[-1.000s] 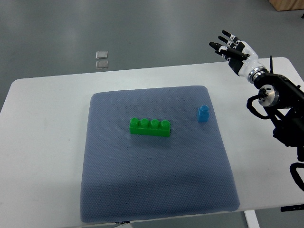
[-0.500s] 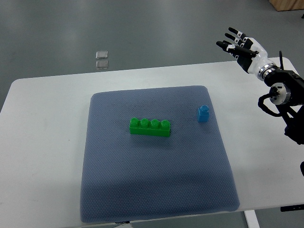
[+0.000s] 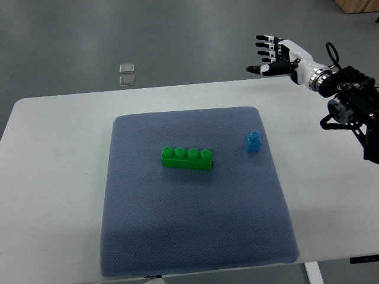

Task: Stack blue block on green block with right hand
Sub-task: 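Lower the right hand beside the small blue block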

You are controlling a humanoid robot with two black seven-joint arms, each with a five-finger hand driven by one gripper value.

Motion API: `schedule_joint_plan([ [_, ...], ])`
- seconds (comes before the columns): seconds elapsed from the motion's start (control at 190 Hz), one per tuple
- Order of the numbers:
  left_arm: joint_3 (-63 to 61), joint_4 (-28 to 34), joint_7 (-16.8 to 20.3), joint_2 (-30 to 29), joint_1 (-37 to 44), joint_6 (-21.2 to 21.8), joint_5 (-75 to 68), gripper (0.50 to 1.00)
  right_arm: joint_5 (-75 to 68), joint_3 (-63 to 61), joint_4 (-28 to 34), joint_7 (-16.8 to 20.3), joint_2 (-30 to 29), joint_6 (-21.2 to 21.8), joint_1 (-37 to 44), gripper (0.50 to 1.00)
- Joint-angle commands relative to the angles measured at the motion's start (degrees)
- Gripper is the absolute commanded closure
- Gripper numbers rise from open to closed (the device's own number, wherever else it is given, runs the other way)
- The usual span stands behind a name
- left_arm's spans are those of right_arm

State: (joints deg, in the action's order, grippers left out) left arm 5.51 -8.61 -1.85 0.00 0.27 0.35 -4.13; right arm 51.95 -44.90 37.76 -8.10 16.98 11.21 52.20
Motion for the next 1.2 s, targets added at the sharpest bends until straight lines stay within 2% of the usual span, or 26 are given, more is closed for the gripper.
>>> schedule_joint_plan([
  [0.0, 0.03, 0.0, 0.0, 0.0, -0.01, 0.0, 0.0, 0.5, 6.5, 6.67, 3.81, -1.39, 2.97, 0.74, 2.29, 0.581],
  [0.232, -0.06, 0.0, 0.0, 0.0, -0.01, 0.0, 0.0, 0.5, 19.95, 16.25, 15.77, -1.57, 9.74, 6.36, 5.45, 0.581],
  [0.295, 0.03, 0.0, 0.0, 0.0, -0.01, 0.0, 0.0, 0.5, 25.74, 17.04, 18.05, -1.57, 10.53, 9.17, 5.63, 0.581],
  [0.405, 0.03, 0.0, 0.0, 0.0, -0.01, 0.0, 0.0, 0.5, 32.6, 17.3, 18.76, -1.57, 10.35, 13.74, 5.54, 0.581],
  [0.474, 0.03, 0.0, 0.0, 0.0, -0.01, 0.0, 0.0, 0.5, 34.98, 18.18, 18.76, -1.57, 9.91, 15.06, 5.54, 0.581],
  [0.711, 0.03, 0.0, 0.0, 0.0, -0.01, 0.0, 0.0, 0.5, 39.46, 24.24, 18.76, -1.13, 9.56, 15.15, 5.37, 0.581],
  [0.916, 0.03, 0.0, 0.0, 0.0, -0.01, 0.0, 0.0, 0.5, 42.19, 24.6, 18.14, 0.01, 9.47, 14.71, 4.75, 0.585],
  [1.195, 0.03, 0.0, 0.0, 0.0, -0.01, 0.0, 0.0, 0.5, 42.19, 24.6, 16.03, 1.24, 9.47, 11.55, 4.49, 0.599],
])
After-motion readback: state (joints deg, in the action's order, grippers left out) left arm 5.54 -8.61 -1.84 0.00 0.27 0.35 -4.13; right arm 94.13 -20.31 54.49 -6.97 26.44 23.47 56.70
